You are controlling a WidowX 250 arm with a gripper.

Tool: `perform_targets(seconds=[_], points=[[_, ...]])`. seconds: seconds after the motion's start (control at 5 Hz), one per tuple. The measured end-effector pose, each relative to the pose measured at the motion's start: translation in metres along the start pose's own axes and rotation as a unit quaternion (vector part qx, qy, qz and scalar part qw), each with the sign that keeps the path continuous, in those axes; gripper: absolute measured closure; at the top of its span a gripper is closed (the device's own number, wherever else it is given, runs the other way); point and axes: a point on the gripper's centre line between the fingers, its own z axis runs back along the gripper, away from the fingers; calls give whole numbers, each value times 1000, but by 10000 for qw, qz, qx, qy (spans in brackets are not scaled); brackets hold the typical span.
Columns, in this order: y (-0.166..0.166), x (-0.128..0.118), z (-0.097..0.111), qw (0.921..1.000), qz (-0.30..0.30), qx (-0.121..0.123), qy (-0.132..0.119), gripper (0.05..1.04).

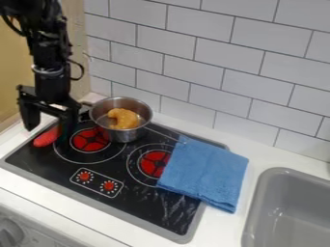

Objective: Move the red spoon over the blue cloth.

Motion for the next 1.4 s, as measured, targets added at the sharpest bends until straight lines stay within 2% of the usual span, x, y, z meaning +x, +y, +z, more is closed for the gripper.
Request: perform_targets(seconds=[0.4,0.6,0.8,1.0,1.2,1.4], points=[[-1,5,-1,9997,-176,-47,-165,83],[-2,4,-2,9997,-135,-72,-172,144],[-7,-2,-4,9997,-155,-178,-101,449],[-12,-8,-4,9994,-223,-264,-75,713],[-6,-20,-2,9996,-60,-260,-53,753],[1,-31,9,9992,393,11,-50,776]])
